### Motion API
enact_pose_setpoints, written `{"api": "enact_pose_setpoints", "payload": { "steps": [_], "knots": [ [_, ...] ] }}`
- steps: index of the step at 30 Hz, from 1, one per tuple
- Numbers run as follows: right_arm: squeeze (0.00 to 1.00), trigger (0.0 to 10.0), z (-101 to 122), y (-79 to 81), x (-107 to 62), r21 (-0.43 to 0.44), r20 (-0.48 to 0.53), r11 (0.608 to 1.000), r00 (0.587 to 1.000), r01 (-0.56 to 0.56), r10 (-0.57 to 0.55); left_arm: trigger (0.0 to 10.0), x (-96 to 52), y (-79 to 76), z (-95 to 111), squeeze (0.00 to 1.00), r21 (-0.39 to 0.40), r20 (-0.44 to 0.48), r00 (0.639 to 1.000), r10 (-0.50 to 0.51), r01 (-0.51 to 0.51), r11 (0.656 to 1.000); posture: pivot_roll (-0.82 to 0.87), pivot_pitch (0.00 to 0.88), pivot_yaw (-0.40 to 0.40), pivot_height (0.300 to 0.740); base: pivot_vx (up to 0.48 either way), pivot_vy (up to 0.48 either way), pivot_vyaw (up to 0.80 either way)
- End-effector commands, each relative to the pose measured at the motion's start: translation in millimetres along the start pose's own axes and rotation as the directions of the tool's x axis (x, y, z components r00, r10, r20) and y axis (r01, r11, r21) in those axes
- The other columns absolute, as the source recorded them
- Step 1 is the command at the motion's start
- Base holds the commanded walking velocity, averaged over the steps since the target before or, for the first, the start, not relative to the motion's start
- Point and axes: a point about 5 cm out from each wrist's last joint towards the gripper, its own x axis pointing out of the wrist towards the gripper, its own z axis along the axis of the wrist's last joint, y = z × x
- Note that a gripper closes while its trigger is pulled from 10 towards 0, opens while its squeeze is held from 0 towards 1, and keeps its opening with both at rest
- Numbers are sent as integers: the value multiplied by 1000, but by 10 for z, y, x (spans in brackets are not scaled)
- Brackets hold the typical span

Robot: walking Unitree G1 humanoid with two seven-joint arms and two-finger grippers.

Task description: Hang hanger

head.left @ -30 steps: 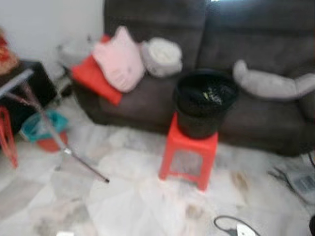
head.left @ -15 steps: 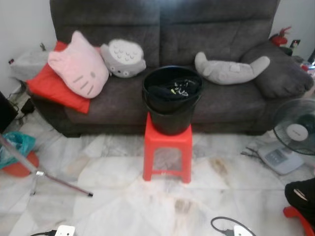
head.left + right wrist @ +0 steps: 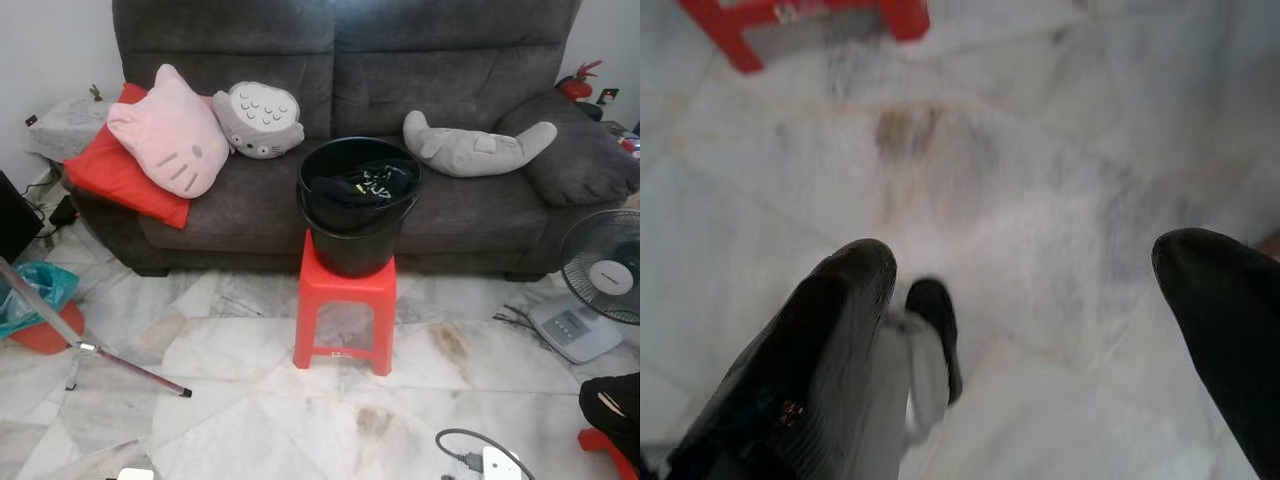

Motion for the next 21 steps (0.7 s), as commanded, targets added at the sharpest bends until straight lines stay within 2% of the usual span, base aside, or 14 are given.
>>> {"api": "enact_pose_setpoints", "payload": {
  "steps": [1,21],
  "knots": [
    [0,10000,38,-42,2,4,20,1000,1000,24,-24,10000,-5,-3,-51,0,-4,-13,1000,-2,2,1000,-74,0,21,719,240,0,0],
    [0,10000,94,53,16,-13,56,1000,998,13,-12,10000,-5,-17,-64,0,-1,-14,1000,-9,9,1000,-65,0,15,719,325,0,0]
  ]
}}
